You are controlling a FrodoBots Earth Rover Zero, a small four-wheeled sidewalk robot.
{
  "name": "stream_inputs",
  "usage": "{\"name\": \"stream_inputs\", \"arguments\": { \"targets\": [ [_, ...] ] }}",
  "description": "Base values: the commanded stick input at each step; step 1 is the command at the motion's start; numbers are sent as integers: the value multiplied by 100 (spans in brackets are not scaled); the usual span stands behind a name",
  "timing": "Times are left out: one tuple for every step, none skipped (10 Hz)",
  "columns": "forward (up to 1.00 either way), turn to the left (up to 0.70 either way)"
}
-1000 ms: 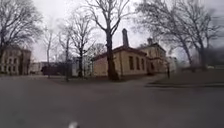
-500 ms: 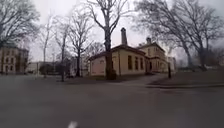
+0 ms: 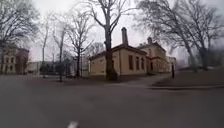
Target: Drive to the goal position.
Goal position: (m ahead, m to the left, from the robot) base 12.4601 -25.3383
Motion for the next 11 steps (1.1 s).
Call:
{"name": "stream_inputs", "arguments": {
  "targets": [
    [100,0],
    [100,0],
    [100,0],
    [100,0],
    [100,0],
    [100,0],
    [100,0],
    [100,0],
    [100,0],
    [100,0],
    [100,0]
  ]
}}
